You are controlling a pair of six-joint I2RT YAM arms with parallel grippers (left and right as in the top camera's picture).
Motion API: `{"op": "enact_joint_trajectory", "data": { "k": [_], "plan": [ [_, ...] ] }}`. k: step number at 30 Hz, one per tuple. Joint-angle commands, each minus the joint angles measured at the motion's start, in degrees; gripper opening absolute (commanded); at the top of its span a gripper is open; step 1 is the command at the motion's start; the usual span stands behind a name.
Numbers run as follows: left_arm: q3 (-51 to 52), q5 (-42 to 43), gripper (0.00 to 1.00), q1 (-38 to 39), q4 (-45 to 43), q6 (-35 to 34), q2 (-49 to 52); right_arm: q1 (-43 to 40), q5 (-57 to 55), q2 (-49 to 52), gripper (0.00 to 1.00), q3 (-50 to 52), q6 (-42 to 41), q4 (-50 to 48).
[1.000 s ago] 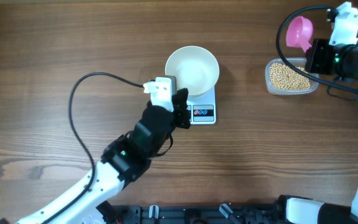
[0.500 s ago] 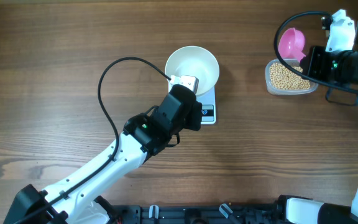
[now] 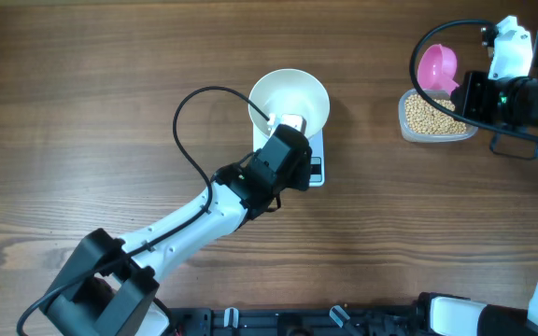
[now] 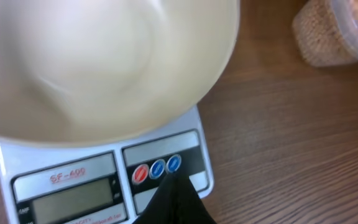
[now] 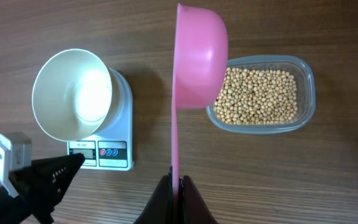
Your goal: Scoop item into bowl and weigh 150g on scale
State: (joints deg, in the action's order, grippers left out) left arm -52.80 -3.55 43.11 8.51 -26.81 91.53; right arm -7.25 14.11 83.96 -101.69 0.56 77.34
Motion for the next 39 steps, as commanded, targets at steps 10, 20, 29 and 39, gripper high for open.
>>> {"op": "enact_joint_trajectory", "data": {
  "k": [10, 20, 29, 39],
  "plan": [
    [7.13, 4.57, 0.04, -0.26, -3.82, 0.92, -8.11, -0.13, -0.59, 0.26, 0.04, -0.94, 1.42, -0.17],
    [11.76, 2.56, 0.04, -0.26, -17.14, 0.90, 1.03, -0.13, -0.57, 0.26, 0.04, -0.94, 1.38, -0.13],
    [11.76, -5.68, 0.04, -0.26, -17.20, 0.92, 4.22, -0.13, -0.59, 0.26, 0.05, -0.94, 1.40, -0.15],
    [11.76, -1.20, 0.04, -0.26, -21.20, 0.90, 6.91, -0.13, -0.61, 0.26, 0.04, -0.94, 1.44, -0.20]
  ]
}}
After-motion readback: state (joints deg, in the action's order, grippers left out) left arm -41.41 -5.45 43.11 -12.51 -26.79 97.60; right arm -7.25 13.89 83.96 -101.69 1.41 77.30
